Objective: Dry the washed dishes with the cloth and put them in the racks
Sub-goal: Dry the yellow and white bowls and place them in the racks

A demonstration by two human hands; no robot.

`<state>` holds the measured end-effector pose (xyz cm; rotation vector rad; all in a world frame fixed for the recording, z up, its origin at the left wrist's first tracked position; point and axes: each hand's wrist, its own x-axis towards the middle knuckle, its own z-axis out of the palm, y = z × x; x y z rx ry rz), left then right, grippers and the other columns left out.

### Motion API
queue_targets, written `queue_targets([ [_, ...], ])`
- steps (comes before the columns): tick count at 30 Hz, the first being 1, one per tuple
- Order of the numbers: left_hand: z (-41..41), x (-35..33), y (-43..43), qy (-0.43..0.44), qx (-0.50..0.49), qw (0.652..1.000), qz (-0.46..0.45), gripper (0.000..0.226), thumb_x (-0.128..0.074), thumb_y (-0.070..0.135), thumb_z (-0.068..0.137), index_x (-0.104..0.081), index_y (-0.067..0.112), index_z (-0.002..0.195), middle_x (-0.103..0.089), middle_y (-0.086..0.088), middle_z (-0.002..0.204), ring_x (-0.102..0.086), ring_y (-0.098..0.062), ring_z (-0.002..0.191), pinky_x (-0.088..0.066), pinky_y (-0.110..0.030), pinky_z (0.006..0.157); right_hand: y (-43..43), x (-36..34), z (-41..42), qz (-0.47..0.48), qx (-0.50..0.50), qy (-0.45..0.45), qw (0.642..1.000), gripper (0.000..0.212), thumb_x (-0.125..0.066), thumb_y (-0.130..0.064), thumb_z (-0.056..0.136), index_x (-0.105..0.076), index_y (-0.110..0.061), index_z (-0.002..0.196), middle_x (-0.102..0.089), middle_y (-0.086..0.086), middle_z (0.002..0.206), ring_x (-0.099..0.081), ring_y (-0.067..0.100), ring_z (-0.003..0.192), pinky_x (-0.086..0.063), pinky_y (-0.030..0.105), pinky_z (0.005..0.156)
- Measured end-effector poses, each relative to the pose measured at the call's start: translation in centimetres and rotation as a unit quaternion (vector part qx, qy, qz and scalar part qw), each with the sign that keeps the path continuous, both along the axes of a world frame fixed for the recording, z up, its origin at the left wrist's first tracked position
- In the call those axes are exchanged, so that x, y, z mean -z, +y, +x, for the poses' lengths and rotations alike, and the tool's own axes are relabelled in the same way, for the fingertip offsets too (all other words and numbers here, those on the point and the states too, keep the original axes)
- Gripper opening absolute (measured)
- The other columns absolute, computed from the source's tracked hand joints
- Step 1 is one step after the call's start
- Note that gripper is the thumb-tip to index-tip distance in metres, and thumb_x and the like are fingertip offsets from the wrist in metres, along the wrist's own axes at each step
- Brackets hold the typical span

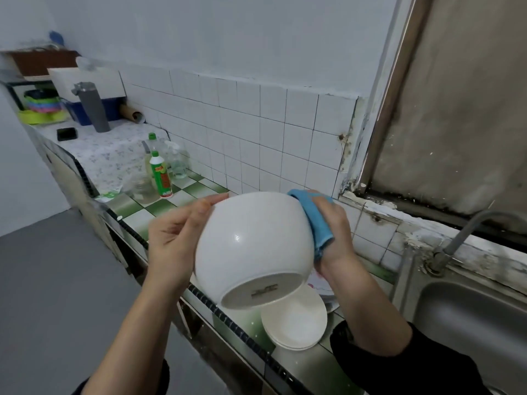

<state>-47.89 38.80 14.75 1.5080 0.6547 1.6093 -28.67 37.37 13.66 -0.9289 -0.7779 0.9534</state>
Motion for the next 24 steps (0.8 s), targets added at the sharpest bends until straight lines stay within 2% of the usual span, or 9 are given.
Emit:
queue_targets([
  [2,-0.1,0.7,0.4,0.04,-0.002,0.998,-0.046,0.035,-0.046,0.032,0.088,-0.078,0.039,0.075,-0.071,0.028,0.095,-0.065,0.01,0.092,-0.049,-0.012,0.072,-0.1,-0.4,0.3,0.068,0.026,0.002,0.997,0.015,-0.057,-0.018,0.071,-0.071,-0.012,0.069,-0.066,-0.005,0.065,-0.061,0.008,0.063,-0.048,0.018,0.058],
  [4,-0.3,1.2,0.9,0.089,-0.003,0.988,-0.125,0.036,-0.044,0.051,0.089,-0.075,0.033,0.09,-0.065,0.031,0.113,-0.057,0.011,0.111,-0.05,-0.028,0.088,-0.1,-1.0,0.8,0.14,0.04,-0.046,0.988,0.01,-0.062,-0.018,0.067,-0.069,-0.019,0.059,-0.063,-0.008,0.063,-0.058,0.008,0.06,-0.046,0.018,0.057],
  [7,-0.2,1.2,0.7,0.091,0.08,0.932,-0.343,0.052,-0.037,0.08,0.08,-0.059,0.053,0.119,-0.059,0.013,0.13,-0.057,-0.023,0.12,-0.045,-0.062,0.092,-0.3,-1.1,0.4,0.223,0.017,-0.164,0.961,0.017,-0.06,-0.028,0.067,-0.062,-0.01,0.068,-0.064,-0.012,0.066,-0.059,0.006,0.063,-0.047,0.019,0.059],
  [9,0.3,1.2,0.4,0.01,0.11,0.901,-0.42,0.039,-0.042,0.065,0.09,-0.056,0.047,0.122,-0.062,0.004,0.126,-0.062,-0.033,0.107,-0.047,-0.065,0.083,-0.4,-1.1,-0.3,0.237,-0.025,-0.185,0.953,0.017,-0.059,-0.027,0.068,-0.062,-0.01,0.069,-0.065,-0.011,0.066,-0.059,0.007,0.062,-0.047,0.019,0.058],
  [12,0.7,1.6,0.5,-0.048,0.048,0.915,-0.397,0.032,-0.042,0.031,0.1,-0.054,0.052,0.121,-0.059,0.006,0.129,-0.062,-0.029,0.105,-0.052,-0.045,0.076,-0.6,-2.0,-0.8,0.124,-0.081,-0.121,0.982,0.014,-0.065,-0.022,0.069,-0.064,-0.008,0.069,-0.062,0.001,0.065,-0.057,0.013,0.054,-0.046,0.021,0.049],
  [14,0.6,2.1,0.8,-0.03,0.013,0.941,-0.338,0.035,-0.038,0.029,0.103,-0.057,0.056,0.116,-0.06,0.005,0.129,-0.063,-0.026,0.109,-0.052,-0.037,0.074,-0.1,-2.2,-0.6,-0.048,-0.096,-0.075,0.991,0.012,-0.065,-0.017,0.083,-0.063,-0.005,0.08,-0.062,0.01,0.07,-0.057,0.018,0.048,-0.046,0.024,0.04],
  [16,0.8,2.5,1.0,0.005,-0.008,0.963,-0.269,0.033,-0.036,0.031,0.105,-0.058,0.054,0.116,-0.063,0.004,0.126,-0.063,-0.024,0.113,-0.053,-0.038,0.085,0.7,-2.0,-0.4,-0.164,-0.124,-0.052,0.977,0.005,-0.06,-0.016,0.091,-0.06,-0.011,0.093,-0.066,0.01,0.082,-0.064,0.022,0.062,-0.055,0.033,0.049],
  [20,2.6,3.0,0.5,0.034,0.014,0.98,-0.195,0.032,-0.036,0.028,0.104,-0.055,0.038,0.128,-0.067,0.002,0.121,-0.066,-0.016,0.109,-0.053,-0.031,0.092,1.9,-0.5,-2.6,-0.158,-0.156,0.052,0.974,0.033,-0.056,0.004,0.093,-0.051,-0.008,0.123,-0.062,0.017,0.114,-0.065,0.028,0.094,-0.058,0.045,0.076],
  [24,3.9,3.6,0.3,0.052,0.031,0.983,-0.174,0.035,-0.029,0.015,0.106,-0.055,0.019,0.129,-0.064,0.0,0.121,-0.064,-0.011,0.108,-0.05,-0.015,0.086,1.5,2.0,-5.6,-0.097,-0.122,-0.148,0.977,0.043,-0.063,0.0,0.091,-0.052,-0.027,0.122,-0.064,0.009,0.122,-0.062,0.022,0.113,-0.049,0.046,0.102],
])
